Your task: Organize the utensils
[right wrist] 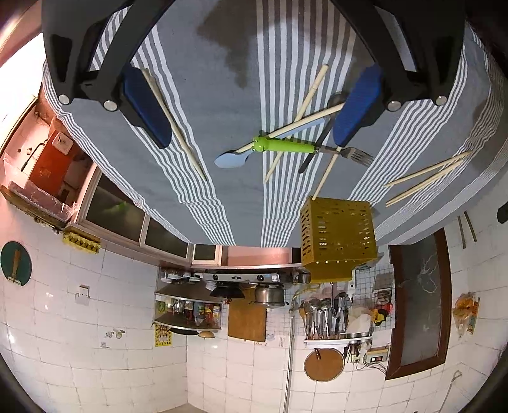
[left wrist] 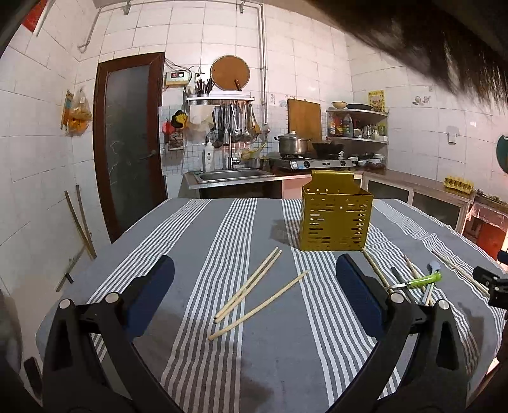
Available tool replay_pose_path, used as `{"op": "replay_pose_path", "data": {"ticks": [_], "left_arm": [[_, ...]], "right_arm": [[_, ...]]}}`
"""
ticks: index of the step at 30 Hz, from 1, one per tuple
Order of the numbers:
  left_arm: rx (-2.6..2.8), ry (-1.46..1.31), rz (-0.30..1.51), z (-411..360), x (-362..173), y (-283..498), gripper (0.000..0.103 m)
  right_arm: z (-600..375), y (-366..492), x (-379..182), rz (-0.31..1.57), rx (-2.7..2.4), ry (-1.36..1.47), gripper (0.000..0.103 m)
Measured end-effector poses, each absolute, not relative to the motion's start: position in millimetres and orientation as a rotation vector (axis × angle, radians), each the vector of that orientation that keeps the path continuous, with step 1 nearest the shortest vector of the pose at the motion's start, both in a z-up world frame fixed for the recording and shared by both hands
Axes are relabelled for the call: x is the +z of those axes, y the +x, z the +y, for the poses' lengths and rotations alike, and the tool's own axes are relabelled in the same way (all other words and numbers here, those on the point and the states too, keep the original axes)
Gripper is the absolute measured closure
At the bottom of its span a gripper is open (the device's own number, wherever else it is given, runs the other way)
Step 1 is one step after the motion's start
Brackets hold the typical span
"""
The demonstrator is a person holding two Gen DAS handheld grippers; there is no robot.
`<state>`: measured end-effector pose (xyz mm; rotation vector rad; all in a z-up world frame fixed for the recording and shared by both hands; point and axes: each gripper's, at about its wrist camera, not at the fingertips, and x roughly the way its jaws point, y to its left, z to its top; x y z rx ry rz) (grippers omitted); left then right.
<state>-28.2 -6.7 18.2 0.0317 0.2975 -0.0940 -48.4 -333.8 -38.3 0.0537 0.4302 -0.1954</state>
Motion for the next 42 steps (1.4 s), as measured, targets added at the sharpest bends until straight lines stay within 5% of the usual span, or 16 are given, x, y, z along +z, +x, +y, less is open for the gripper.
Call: {"op": "replay_pose_path", "data": {"ticks": [42], "left_arm": [[-0.033, 0.014, 0.449, -2, -14, 19, 0.005]], "right_arm": [[-351, -24, -50, 0.467, -0.156, 0.134, 0.004]]}}
